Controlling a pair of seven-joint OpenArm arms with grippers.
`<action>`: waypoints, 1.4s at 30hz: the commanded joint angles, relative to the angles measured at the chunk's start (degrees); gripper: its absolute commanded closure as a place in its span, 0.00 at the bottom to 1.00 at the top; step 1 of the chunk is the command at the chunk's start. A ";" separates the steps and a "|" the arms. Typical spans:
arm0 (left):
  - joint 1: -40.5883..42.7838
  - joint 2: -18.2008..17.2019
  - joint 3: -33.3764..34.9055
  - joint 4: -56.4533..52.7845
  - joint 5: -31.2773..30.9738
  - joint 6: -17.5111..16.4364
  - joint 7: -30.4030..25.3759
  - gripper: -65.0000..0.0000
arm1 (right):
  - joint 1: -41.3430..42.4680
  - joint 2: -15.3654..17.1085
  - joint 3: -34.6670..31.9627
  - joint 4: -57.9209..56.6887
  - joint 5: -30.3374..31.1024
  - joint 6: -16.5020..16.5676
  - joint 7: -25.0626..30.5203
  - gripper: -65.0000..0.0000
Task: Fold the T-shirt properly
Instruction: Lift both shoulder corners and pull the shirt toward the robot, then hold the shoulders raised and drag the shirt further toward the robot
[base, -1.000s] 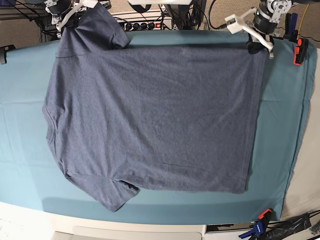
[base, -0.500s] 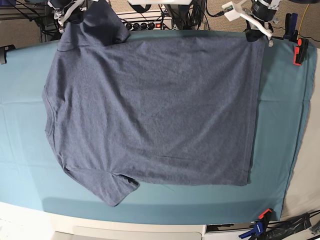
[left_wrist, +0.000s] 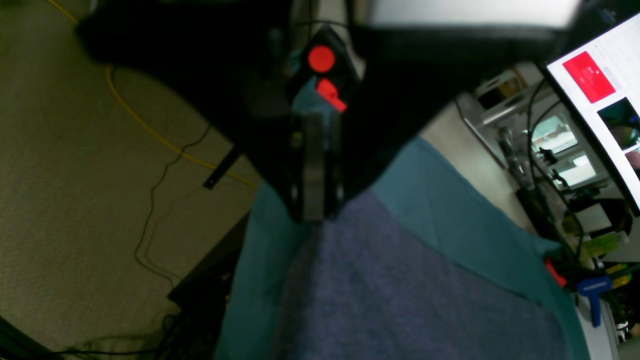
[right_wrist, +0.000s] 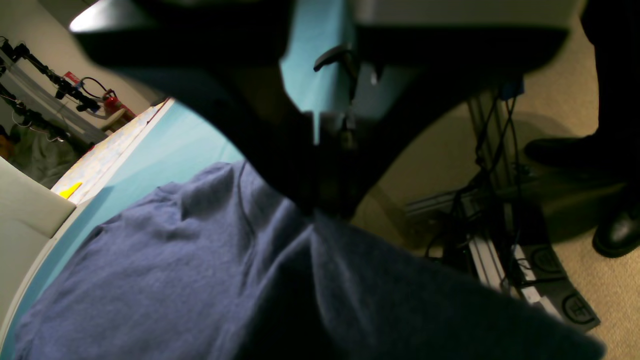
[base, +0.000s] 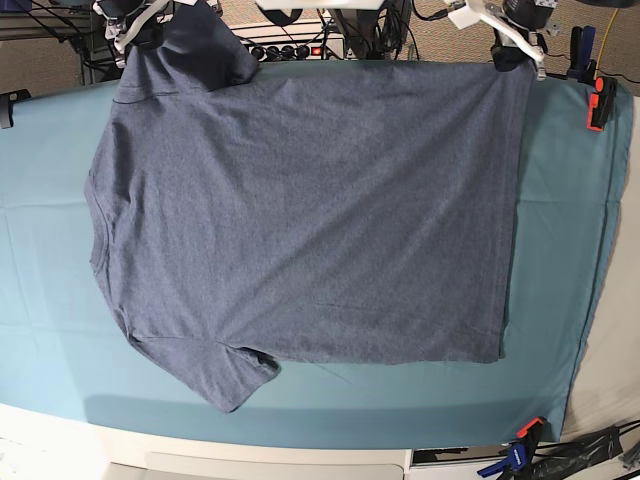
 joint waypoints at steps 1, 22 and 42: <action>0.76 -0.81 -0.13 0.94 0.85 0.68 0.46 1.00 | -0.57 0.31 0.24 0.92 -0.42 -0.48 -0.79 1.00; 0.20 -0.79 -0.13 0.94 1.29 0.68 -0.02 1.00 | -0.57 0.15 0.26 0.85 0.02 0.48 -3.67 1.00; -6.38 -1.25 -1.14 -0.94 -2.86 -0.90 -3.08 1.00 | -0.57 0.15 2.29 -0.79 2.03 0.33 -2.58 1.00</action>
